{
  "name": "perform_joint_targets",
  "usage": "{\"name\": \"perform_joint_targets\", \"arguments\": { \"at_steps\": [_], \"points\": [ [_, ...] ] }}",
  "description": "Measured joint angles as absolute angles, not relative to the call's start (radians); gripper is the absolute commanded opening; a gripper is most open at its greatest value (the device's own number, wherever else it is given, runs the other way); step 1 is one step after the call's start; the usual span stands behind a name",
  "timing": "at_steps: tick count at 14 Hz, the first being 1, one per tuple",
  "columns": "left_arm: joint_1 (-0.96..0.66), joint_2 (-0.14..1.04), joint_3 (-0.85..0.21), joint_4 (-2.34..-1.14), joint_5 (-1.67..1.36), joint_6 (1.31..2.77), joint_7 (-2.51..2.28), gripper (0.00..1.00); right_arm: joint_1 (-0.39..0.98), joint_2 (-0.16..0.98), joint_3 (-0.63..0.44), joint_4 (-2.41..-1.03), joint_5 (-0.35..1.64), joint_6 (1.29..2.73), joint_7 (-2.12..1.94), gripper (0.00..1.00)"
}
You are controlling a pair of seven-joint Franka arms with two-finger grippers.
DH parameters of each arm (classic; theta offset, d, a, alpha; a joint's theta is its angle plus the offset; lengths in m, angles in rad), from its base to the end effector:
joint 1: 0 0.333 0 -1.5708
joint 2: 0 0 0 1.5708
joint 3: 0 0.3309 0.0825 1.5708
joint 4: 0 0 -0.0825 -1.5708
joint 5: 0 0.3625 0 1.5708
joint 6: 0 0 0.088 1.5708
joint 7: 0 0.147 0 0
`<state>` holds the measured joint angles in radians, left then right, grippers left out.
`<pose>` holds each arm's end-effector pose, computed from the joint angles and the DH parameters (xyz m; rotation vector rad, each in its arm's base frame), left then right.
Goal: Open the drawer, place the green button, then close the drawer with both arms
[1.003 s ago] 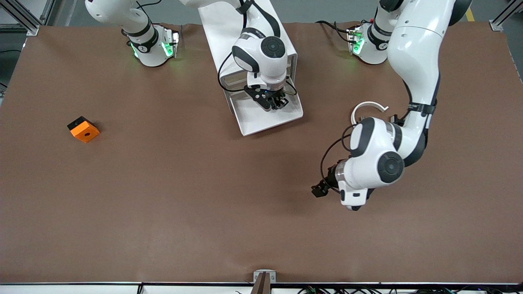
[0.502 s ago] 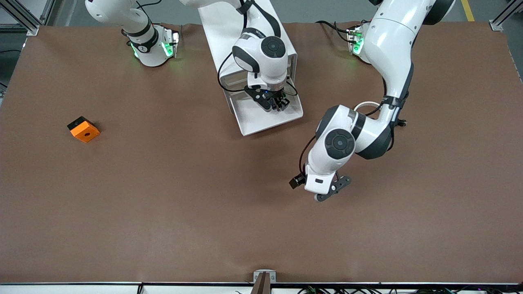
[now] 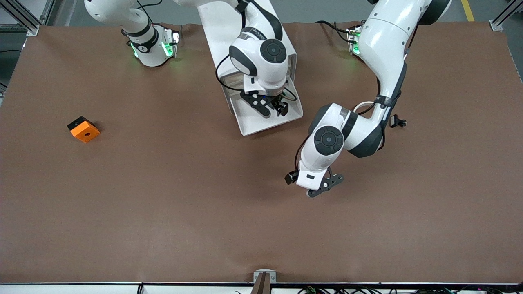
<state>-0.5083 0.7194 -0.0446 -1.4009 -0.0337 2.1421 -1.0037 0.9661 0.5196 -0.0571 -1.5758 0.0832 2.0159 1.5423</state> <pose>0.6175 -0.3771 0.2640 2.9961 0.7333 -0.0381 0.4002 0.5339 0.3161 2.9122 -1.0067 -0.1062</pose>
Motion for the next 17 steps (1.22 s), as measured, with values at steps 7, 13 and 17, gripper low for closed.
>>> {"name": "perform_joint_targets", "arguments": {
  "at_steps": [7, 13, 17],
  "points": [
    [-0.512, 0.669, -0.075, -1.482, -0.034, 2.141, -1.002, 1.0, 0.627, 0.382, -0.069, -1.473, 0.083, 1.67, 1.004, 1.0],
    [-0.527, 0.661, -0.125, -1.543, -0.034, 2.141, -1.002, 1.0, 0.219, 0.33, -0.077, -1.408, 0.079, 1.469, 0.432, 1.0],
    [-0.58, 0.658, -0.127, -1.572, -0.034, 2.141, -1.002, 1.0, 0.047, 0.297, -0.076, -1.36, 0.055, 1.352, 0.146, 1.0]
  ]
}}
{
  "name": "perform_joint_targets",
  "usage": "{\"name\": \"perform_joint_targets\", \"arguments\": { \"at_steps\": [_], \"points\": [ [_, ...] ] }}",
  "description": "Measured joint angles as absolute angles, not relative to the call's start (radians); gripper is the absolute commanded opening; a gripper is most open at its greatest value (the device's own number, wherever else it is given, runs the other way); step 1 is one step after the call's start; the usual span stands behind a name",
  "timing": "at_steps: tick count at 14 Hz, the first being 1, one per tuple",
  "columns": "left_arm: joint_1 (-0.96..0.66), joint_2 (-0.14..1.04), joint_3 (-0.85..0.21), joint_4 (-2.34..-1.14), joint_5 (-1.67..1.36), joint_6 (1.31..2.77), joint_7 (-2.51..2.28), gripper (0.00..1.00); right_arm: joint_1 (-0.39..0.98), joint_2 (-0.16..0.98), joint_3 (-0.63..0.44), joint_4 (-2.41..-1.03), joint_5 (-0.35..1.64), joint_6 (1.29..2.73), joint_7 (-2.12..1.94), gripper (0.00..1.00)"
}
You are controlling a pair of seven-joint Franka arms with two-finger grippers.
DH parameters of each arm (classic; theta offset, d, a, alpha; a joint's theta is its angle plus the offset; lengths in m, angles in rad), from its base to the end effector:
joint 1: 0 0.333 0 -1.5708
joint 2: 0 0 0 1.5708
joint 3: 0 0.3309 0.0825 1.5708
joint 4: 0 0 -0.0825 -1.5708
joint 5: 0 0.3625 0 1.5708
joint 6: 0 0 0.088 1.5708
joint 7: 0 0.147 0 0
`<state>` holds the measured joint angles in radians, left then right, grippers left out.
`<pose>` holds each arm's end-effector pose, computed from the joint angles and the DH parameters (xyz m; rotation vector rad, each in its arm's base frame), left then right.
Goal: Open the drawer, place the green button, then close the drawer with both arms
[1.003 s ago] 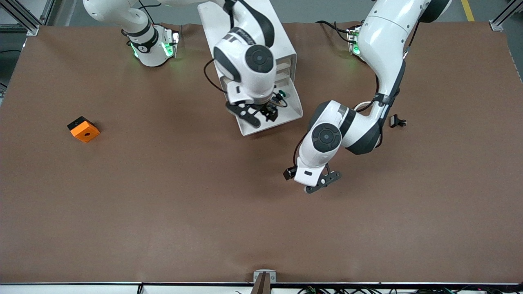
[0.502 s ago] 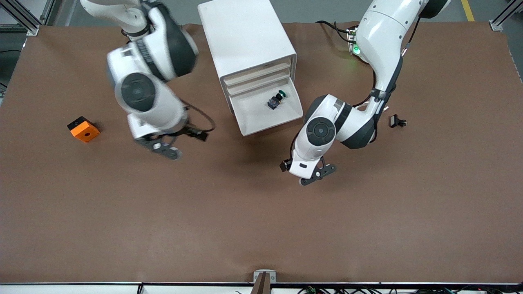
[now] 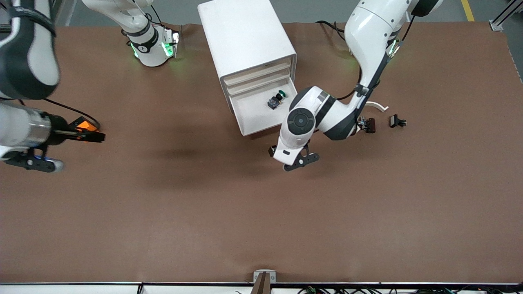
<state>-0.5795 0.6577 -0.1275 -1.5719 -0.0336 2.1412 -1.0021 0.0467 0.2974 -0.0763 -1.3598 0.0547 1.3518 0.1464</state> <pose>0.5220 -0.4356 0.2368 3.0834 0.5254 -0.2118 0.5839 -0.0025 0.5099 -3.0794 0.2661 0.4765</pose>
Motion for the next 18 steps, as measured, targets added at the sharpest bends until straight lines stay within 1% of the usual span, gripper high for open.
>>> {"name": "perform_joint_targets", "arguments": {
  "at_steps": [4, 9, 14, 16, 18],
  "points": [
    [-0.606, 0.656, -0.147, -1.602, -0.034, 2.141, -1.002, 1.0, -0.048, 0.235, -0.075, -1.351, 0.044, 1.288, 0.007, 1.0],
    [-0.606, 0.646, -0.191, -1.626, -0.034, 2.141, -1.002, 1.0, -0.12, 0.213, -0.073, -1.346, -0.008, 1.288, -0.113, 1.0],
    [-0.606, 0.644, -0.232, -1.645, -0.038, 2.142, -1.002, 1.0, -0.132, 0.213, -0.063, -1.343, -0.014, 1.291, -0.131, 1.0],
    [-0.606, 0.644, -0.243, -1.651, -0.069, 2.142, -1.002, 1.0, -0.132, 0.213, -0.056, -1.318, -0.015, 1.285, -0.131, 1.0],
    [-0.605, 0.644, -0.251, -1.658, -0.113, 2.141, -1.002, 1.0, -0.132, 0.212, -0.052, -1.273, -0.015, 1.241, -0.131, 1.0]
  ]
}}
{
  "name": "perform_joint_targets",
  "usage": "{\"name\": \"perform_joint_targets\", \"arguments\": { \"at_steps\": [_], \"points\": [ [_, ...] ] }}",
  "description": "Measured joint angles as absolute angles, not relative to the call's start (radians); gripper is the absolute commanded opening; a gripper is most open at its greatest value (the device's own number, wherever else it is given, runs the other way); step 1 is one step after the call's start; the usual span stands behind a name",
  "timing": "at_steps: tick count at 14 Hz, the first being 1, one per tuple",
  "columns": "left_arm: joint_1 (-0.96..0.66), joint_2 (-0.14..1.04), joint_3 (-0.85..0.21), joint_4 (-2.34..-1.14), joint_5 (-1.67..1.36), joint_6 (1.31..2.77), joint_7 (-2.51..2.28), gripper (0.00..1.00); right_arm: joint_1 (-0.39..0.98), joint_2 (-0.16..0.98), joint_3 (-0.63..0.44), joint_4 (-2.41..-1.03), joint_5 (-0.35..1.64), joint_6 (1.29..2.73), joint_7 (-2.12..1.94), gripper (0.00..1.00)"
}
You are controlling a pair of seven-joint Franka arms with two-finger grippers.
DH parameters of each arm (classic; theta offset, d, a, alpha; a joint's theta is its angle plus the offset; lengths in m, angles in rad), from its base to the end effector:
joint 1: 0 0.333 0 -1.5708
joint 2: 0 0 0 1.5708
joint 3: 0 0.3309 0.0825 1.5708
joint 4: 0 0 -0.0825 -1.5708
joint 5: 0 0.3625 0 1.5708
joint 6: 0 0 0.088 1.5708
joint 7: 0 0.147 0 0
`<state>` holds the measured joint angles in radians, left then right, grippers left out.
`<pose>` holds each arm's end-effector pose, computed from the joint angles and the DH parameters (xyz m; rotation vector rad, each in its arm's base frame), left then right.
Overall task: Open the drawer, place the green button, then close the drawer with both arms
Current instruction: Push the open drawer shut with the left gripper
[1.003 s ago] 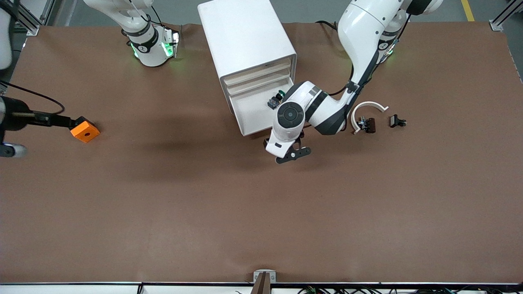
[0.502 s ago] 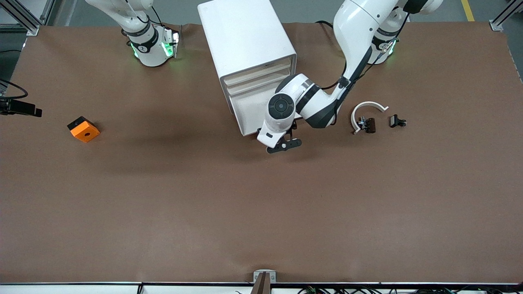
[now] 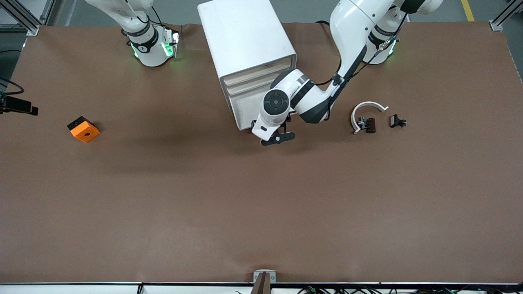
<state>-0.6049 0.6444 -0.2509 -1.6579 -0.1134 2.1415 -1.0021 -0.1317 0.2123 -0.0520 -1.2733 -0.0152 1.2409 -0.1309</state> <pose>0.4346 -0.4908 0.2209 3.0561 0.3881 -0.4369 0.5451 -0.1004 0.5884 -3.1042 0.0872 0.3830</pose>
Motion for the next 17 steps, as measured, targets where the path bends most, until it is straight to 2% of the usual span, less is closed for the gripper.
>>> {"name": "perform_joint_targets", "arguments": {
  "at_steps": [4, 12, 17],
  "points": [
    [-0.605, 0.659, -0.264, -1.666, -0.276, 2.141, -1.002, 1.0, -0.13, 0.201, -0.045, -1.214, -0.015, 1.162, -0.131, 1.0],
    [-0.604, 0.674, -0.265, -1.693, -0.583, 2.14, -1.002, 1.0, -0.138, 0.15, -0.05, -1.213, -0.015, 1.156, -0.13, 1.0],
    [-0.604, 0.69, -0.274, -1.711, -0.655, 2.074, -1.002, 1.0, -0.101, 0.126, -0.056, -1.217, -0.007, 1.163, -0.13, 1.0]
  ]
}}
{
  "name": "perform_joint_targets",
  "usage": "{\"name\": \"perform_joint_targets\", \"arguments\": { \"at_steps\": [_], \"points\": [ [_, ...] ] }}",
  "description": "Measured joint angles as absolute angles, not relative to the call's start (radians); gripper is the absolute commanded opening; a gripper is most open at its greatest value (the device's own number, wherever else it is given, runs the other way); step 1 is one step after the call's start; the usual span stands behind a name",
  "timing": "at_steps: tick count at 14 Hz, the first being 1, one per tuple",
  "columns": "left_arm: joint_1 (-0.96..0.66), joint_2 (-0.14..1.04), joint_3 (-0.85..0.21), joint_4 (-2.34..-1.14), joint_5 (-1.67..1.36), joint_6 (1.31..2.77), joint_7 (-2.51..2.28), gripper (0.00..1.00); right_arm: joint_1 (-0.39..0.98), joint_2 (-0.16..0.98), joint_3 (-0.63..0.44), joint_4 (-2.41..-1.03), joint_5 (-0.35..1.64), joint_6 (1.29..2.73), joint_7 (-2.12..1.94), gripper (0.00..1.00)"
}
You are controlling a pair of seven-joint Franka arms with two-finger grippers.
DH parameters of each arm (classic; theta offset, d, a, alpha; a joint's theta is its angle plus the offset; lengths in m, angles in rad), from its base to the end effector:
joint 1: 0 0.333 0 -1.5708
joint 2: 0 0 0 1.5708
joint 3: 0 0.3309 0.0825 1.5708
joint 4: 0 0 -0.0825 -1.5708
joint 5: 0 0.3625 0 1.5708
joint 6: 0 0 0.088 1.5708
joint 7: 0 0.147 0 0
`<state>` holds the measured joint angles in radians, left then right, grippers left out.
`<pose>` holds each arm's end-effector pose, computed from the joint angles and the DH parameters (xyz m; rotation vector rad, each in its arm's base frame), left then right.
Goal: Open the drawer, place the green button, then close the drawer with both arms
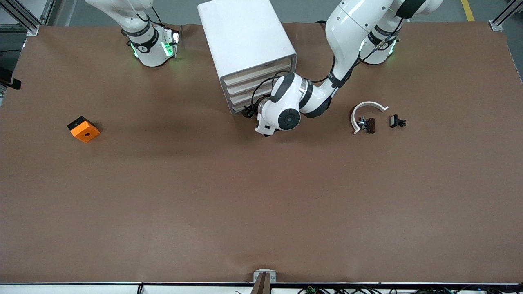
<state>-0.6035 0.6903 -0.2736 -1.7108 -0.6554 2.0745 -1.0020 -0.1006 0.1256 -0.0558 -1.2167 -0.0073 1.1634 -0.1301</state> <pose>0.3759 -0.5142 0.1913 2.6629 0.7994 -1.0880 0.5119 -0.0795 0.6532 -3.1171 0.0449 0.2795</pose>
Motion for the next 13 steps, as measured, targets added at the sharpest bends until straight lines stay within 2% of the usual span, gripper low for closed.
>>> {"name": "perform_joint_targets", "arguments": {
  "at_steps": [3, 5, 8, 13],
  "points": [
    [-0.603, 0.696, -0.275, -1.711, -0.655, 2.057, -1.002, 1.0, -0.025, 0.088, -0.144, -1.278, 0.005, 1.215, -0.13, 1.0],
    [-0.603, 0.698, -0.275, -1.711, -0.655, 2.052, -1.002, 1.0, -0.018, 0.039, -0.163, -1.352, 0.016, 1.259, -0.13, 1.0],
    [-0.601, 0.697, -0.273, -1.705, -0.655, 2.052, -1.001, 1.0, -0.02, -0.016, -0.154, -1.418, 0.017, 1.291, -0.131, 1.0],
    [-0.543, 0.659, -0.213, -1.65, -0.483, 2.053, -1.0, 1.0, -0.024, -0.029, -0.109, -1.435, 0.016, 1.307, -0.131, 1.0]
  ]
}}
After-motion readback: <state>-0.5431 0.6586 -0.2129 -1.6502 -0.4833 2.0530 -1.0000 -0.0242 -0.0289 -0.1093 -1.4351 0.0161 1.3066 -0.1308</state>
